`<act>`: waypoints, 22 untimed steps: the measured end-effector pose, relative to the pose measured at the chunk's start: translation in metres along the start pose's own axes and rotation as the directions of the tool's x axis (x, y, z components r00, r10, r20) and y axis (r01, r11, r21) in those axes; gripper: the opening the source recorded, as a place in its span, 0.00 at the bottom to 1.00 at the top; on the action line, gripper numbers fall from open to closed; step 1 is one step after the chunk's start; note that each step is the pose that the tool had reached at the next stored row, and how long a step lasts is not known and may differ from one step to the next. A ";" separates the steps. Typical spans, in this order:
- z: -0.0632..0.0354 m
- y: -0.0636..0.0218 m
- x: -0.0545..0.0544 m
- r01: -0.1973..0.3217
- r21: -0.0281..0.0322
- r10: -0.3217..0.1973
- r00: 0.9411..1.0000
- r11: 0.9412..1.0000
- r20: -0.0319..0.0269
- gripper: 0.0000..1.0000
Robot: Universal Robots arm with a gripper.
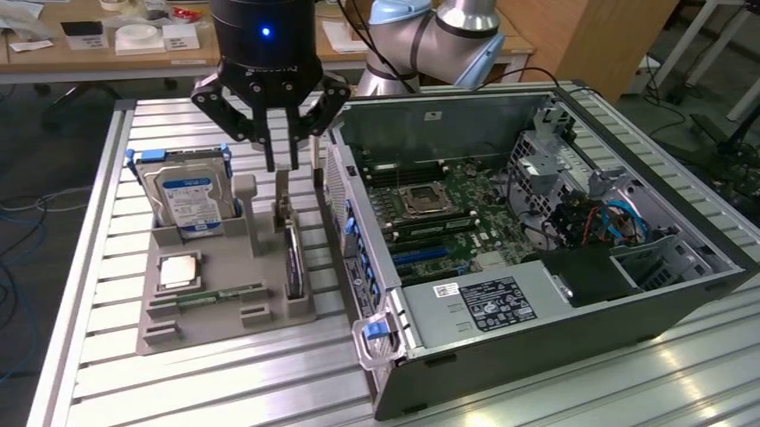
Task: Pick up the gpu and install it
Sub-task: 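Pick up the gpu and move the gpu toward the slot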
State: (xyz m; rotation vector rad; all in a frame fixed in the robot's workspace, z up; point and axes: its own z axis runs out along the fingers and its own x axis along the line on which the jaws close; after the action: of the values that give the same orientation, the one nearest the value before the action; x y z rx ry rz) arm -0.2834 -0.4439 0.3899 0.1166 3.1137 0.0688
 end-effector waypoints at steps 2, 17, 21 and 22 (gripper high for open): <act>0.0000 0.0000 0.000 0.000 0.000 0.000 1.000 1.000 0.000 0.35; 0.0008 0.0000 0.000 0.000 0.000 0.000 1.000 1.000 0.000 0.53; 0.0029 -0.0001 0.000 0.000 0.000 0.000 1.000 1.000 0.000 0.53; 0.0035 -0.0002 0.000 0.000 0.000 0.000 1.000 1.000 0.000 0.53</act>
State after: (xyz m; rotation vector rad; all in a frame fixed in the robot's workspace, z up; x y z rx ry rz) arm -0.2834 -0.4439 0.3864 0.1165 3.1137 0.0688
